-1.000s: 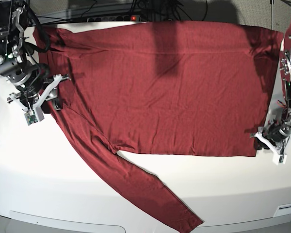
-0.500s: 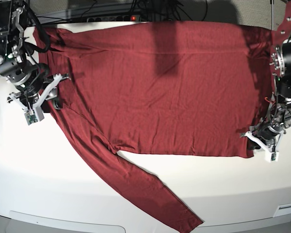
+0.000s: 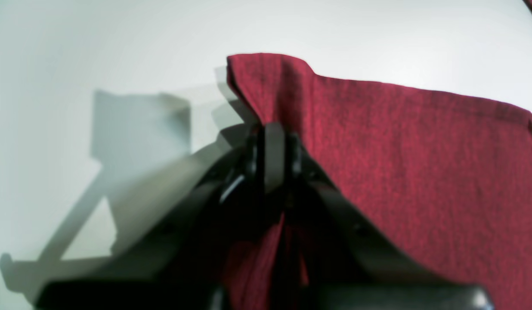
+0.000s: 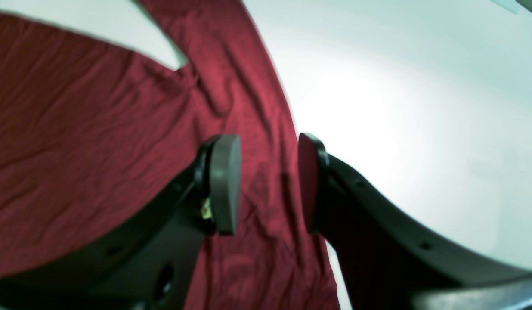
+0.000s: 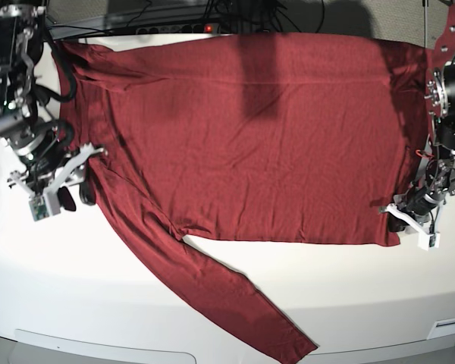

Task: Fold the T-shirt properly
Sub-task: 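Grasp the hem corners with both grippers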

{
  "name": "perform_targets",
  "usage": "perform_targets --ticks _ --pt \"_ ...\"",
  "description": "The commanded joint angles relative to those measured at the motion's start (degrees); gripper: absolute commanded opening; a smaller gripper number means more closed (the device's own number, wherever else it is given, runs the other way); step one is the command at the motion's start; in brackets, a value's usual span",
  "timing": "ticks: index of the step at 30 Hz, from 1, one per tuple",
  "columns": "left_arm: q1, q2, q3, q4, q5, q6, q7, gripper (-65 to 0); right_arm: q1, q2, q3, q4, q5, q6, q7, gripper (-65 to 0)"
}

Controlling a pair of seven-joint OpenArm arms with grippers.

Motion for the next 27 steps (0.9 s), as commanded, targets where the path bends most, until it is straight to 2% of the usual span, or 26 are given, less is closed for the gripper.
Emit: perform_targets --ticks 1,6,9,15,20,27 --pt "-1.33 -0.7 0.04 0.39 -0.39 0.04 -0.22 -65.0 1.9 0.81 -0.24 -0.92 1.33 -0.04 1.22 -42.5" --pt "-1.44 -0.68 0.04 0.39 -0.59 0.02 -1.01 -65.0 12.48 0.79 -7.32 -13.75 2.58 -0.07 0.79 -42.5" --pt "-1.42 -0.68 0.04 0.39 -0.42 0.02 0.83 -65.0 21.27 0.74 -13.42 -22.69 2.54 -0.04 -1.18 -42.5" --pt "-1.11 -0.7 0.04 0.39 -0.42 0.02 3.76 -65.0 38.82 -1.77 -23.63 -41.11 0.59 -0.07 -5.88 -42.4" --pt "-1.11 -0.68 0.04 0.39 -0.46 0.02 3.69 -65.0 49.16 -5.11 -25.16 -58.55 -4.83 -0.04 -4.55 -42.5" --pt "-0.94 -0.7 0.04 0.39 -0.44 0.02 3.58 -65.0 55.82 -6.21 -25.16 -75.3 -12.39 -0.02 2.58 -42.5"
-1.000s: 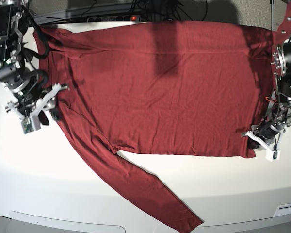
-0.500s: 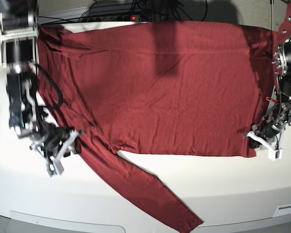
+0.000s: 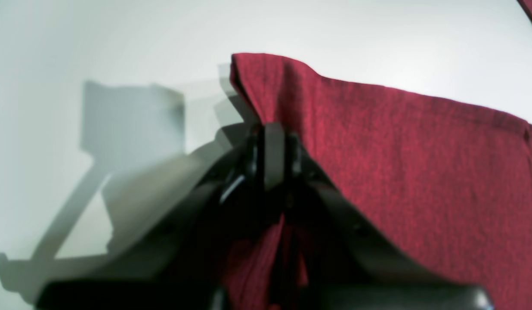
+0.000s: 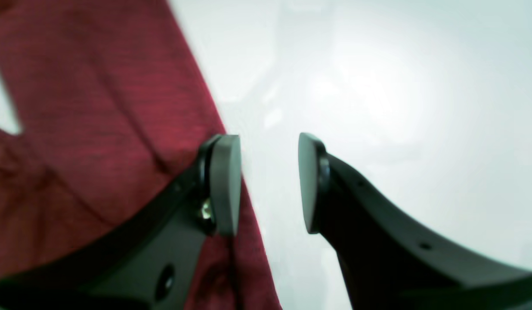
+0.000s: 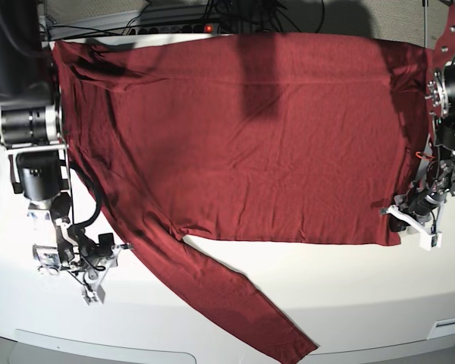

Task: Fold the T-shirt properly
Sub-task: 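Grasp the hem corners with both grippers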

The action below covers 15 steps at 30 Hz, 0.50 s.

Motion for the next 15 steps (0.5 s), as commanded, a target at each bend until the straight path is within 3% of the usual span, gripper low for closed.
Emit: perform_targets --ticks 1,5,13,15 --pt "-0.96 -0.66 0.07 0.35 0.7 0.22 1.01 -65.0 2.38 -0.02 0.31 -0.44 -0.31 0.63 0.72 -42.5" --pt "-0.96 -0.63 0.07 0.35 0.68 0.22 0.57 -65.0 2.45 -0.44 0.33 -3.39 -0.2 5.18 2.23 -42.5" --pt "-0.33 -0.66 0.07 0.35 0.72 0.22 0.57 -65.0 2.51 -0.66 0.33 -3.63 -0.31 5.18 3.82 -42.2" --pt "-0.33 -0.66 0.07 0.35 0.72 0.22 0.63 -65.0 2.49 -0.7 0.33 -3.63 -0.31 5.18 5.81 -38.2"
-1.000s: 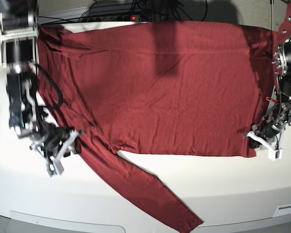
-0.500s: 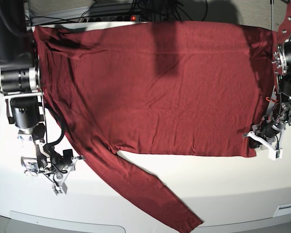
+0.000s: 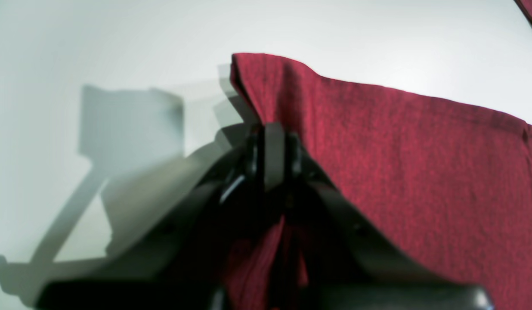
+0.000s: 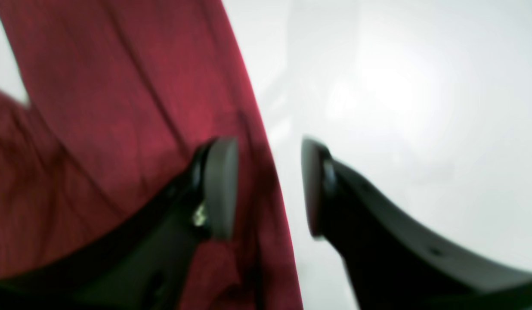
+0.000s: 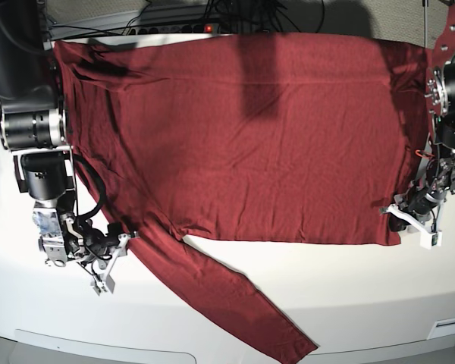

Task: Fold the T-shirt properly
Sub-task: 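Grasp the hem corners with both grippers, then lift the hem with both grippers and fold it toward the collar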

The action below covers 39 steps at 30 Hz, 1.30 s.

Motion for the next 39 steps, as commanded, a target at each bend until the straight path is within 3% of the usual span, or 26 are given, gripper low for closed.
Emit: perform_targets --ticks 1,4,13,20,25,29,34,39 --pt "-0.76 -0.63 0.07 0.35 0.7 0.22 1.55 -65.0 2.27 0.48 0.31 0.85 0.24 0.15 1.68 -34.9" --pt "-0.76 -0.63 0.07 0.35 0.7 0.22 1.55 -65.0 2.25 0.5 0.31 0.85 0.22 0.15 2.67 -29.2" --pt "-0.76 -0.63 0.07 0.35 0.7 0.22 1.53 -65.0 2.23 0.46 0.31 -1.07 0.74 0.15 3.08 -29.2" --pt "-0.76 -0.63 0.07 0.35 0.7 0.22 1.46 -65.0 2.23 0.17 0.31 -6.34 0.66 0.15 8.17 -29.3" --pt "-0.79 -0.63 0.07 0.35 0.7 0.22 1.05 -65.0 2.21 -0.13 0.31 -7.06 0.26 0.17 6.19 -29.5" --pt "-0.76 -0.61 0.07 0.35 0.7 0.22 1.11 -65.0 1.92 -0.63 0.28 -7.06 0.24 0.17 3.56 -37.8" --pt "-0.76 -0.63 0.07 0.35 0.7 0.22 1.4 -65.0 1.29 -0.76 0.28 -7.06 -1.01 0.17 2.6 -41.8" --pt "-0.76 -0.61 0.07 0.35 0.7 0.22 1.38 -65.0 0.66 -0.76 0.28 -7.06 -5.75 0.13 1.7 -54.0"
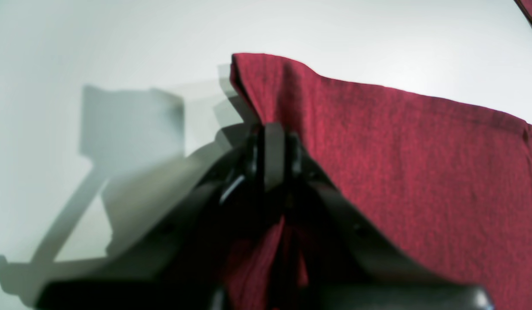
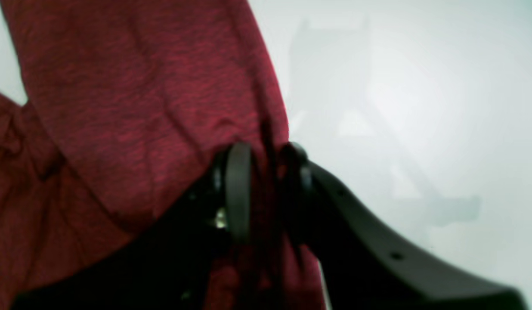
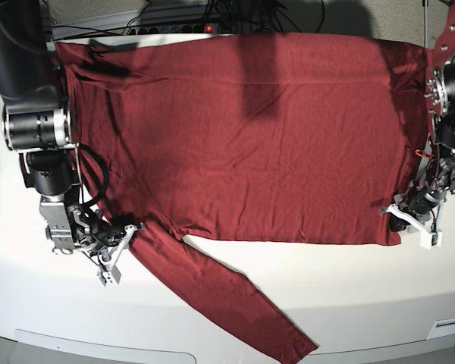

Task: Fold the T-shirt properly
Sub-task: 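Lift the hem with both grippers and fold it toward the collar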

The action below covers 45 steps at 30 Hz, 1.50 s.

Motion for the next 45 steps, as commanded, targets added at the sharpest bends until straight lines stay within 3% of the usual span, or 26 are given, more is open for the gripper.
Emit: perform_targets --ticks 1,7,15,20,24,27,32,35,38,42,45 --pt "-0.79 -0.66 0.07 0.35 0.7 0.22 1.49 -65.0 0.98 0.55 0.02 0.31 -1.51 -0.35 -1.05 -55.7" --pt "-0.79 -0.63 0.07 0.35 0.7 0.22 1.68 -65.0 0.87 0.55 0.0 0.31 -1.49 -0.35 -0.63 -65.0" --pt "-0.79 -0.68 0.07 0.35 -0.92 0.24 1.64 -65.0 2.14 0.57 0.02 0.42 -1.49 -0.35 5.35 -65.0" --pt "-0.96 -0.7 0.07 0.44 -5.22 0.22 1.64 -65.0 4.7 0.57 0.02 0.42 -0.81 1.22 5.35 -65.0" --pt "-0.94 -1.31 0.07 0.81 -7.85 0.22 1.9 -65.0 5.22 0.55 0.02 2.95 1.09 7.3 1.73 -65.0" --pt "-0.94 -1.97 0.07 0.81 -8.55 0.2 2.38 -65.0 5.2 0.61 0.02 5.46 6.03 7.72 -2.54 -65.0" --pt "-0.79 -2.21 0.07 0.85 -8.57 -0.68 5.03 -65.0 4.02 0.72 0.02 9.53 8.48 8.38 -6.51 -65.0" --pt "-0.79 -2.29 0.04 0.85 -10.6 -4.0 6.08 -65.0 1.31 0.74 0.02 14.51 8.48 8.38 -8.31 -65.0" --pt "-0.74 -2.51 0.04 0.85 -13.4 -4.61 7.65 -65.0 -3.72 1.46 0.02 23.02 9.66 8.38 -10.8 -65.0" --pt "-0.76 -3.65 0.04 0.85 -16.39 -7.43 9.01 -65.0 -12.76 5.38 0.07 38.6 16.92 8.38 -12.94 -65.0" --pt "-0.79 -4.7 0.04 0.85 -19.58 -8.27 9.44 -65.0 -19.1 9.22 0.09 49.35 20.92 4.5 -13.31 -65.0"
